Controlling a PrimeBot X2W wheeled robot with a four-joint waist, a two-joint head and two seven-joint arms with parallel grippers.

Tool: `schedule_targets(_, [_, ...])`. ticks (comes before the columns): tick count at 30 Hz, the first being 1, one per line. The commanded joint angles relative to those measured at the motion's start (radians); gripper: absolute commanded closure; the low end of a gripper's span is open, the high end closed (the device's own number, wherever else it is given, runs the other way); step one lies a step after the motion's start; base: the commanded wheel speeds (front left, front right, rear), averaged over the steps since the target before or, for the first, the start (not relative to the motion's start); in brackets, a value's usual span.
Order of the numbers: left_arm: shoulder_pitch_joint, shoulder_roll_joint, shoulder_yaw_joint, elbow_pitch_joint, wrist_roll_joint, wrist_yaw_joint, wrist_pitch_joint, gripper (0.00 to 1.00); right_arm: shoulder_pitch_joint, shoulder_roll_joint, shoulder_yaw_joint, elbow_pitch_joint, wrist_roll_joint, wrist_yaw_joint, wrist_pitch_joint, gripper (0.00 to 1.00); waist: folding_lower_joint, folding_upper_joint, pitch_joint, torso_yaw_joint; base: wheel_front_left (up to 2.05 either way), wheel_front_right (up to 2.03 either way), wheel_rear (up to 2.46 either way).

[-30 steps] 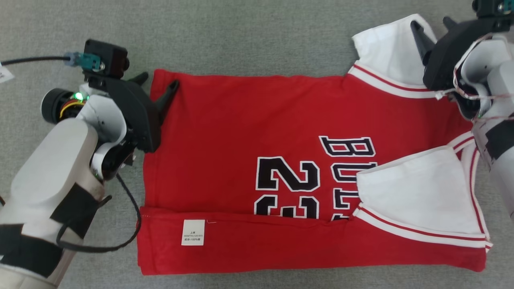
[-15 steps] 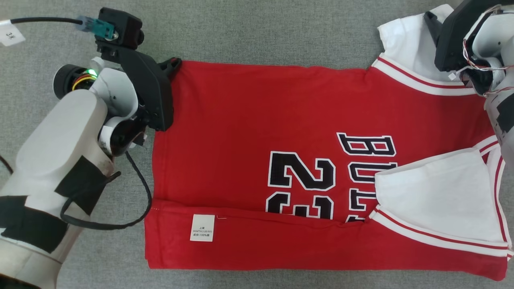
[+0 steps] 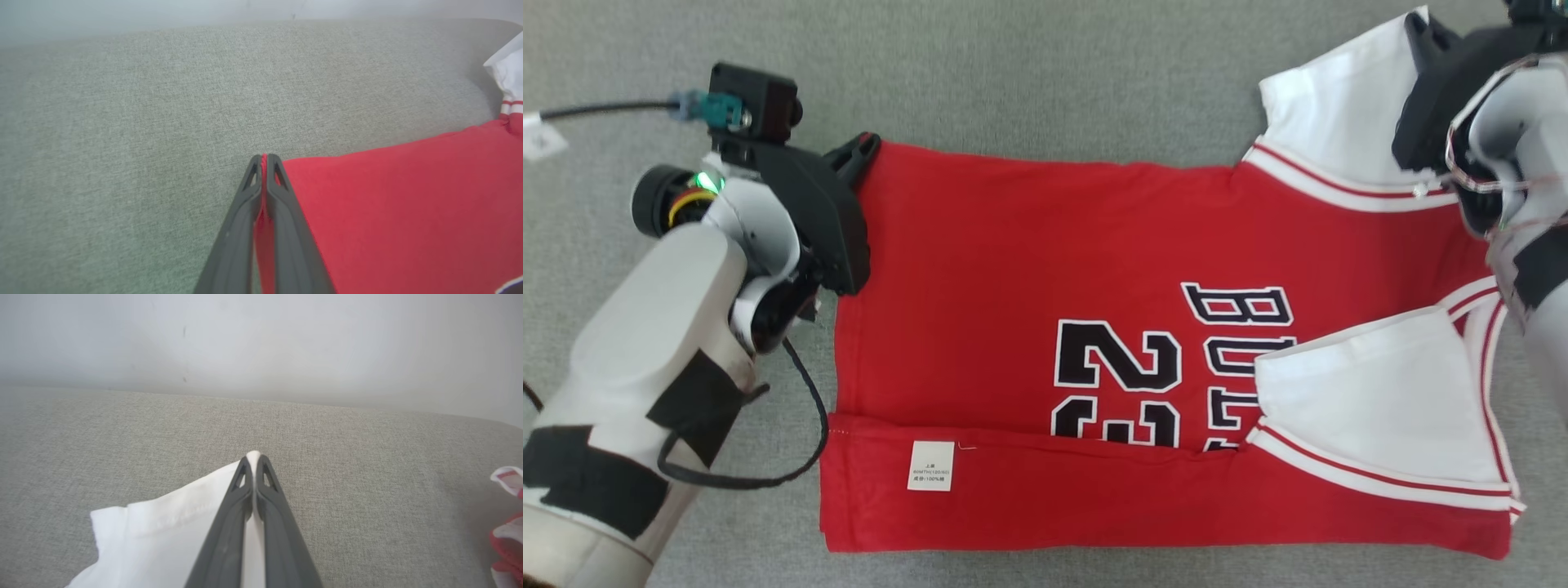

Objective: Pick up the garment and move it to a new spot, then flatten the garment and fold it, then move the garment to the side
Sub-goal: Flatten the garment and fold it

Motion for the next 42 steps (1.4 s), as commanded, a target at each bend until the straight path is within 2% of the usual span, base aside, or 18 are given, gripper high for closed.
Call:
schedule_targets(1, [0.024,0.002,0.004,0.006,0.014,0.005,-0.031,1.0,0.037,-0.01,0.009,-0.018,0.018,-0.002,-0.027,1.0,0.0,-0.0001,-0.052,-0.02,0.0,0.0,0.0])
schedule_targets(12, [0.197,0.024,0.016,-0.021,0.011,0.034,-0.203,1.0,0.311,-0.073,0.069,-0.23,0.155,-0.002,-0.254,1.0,0.0,-0.0001,-0.174,-0.067,0.0,0.0,0.0])
schedule_targets(20, [0.307,0.044,0.03,-0.075,0.002,0.072,-0.284,1.0,0.557,-0.138,0.063,-0.445,0.206,-0.002,-0.316,1.0,0.0,-0.0001,-0.212,-0.084,0.0,0.0,0.0])
schedule_targets(25, [0.379,0.06,0.038,-0.117,0.0,0.098,-0.337,1.0,0.726,-0.158,-0.011,-0.583,0.212,-0.002,-0.323,1.0,0.0,-0.0001,-0.23,-0.092,0.0,0.0,0.0])
schedule_targets(32, [0.486,0.07,0.048,-0.185,-0.009,0.137,-0.402,1.0,0.932,-0.144,-0.153,-0.747,0.172,-0.002,-0.324,1.0,0.0,-0.0001,-0.246,-0.087,0.0,0.0,0.0])
schedule_targets(38, [0.578,0.07,0.064,-0.242,-0.015,0.178,-0.449,1.0,1.112,-0.093,-0.287,-0.884,0.107,-0.002,-0.324,1.0,0.0,-0.0001,-0.26,-0.069,0.0,0.0,0.0])
schedule_targets(42, [0.626,0.056,0.073,-0.267,-0.012,0.192,-0.466,1.0,1.204,-0.048,-0.347,-0.931,0.054,-0.002,-0.301,1.0,0.0,-0.0001,-0.271,-0.061,0.0,0.0,0.0])
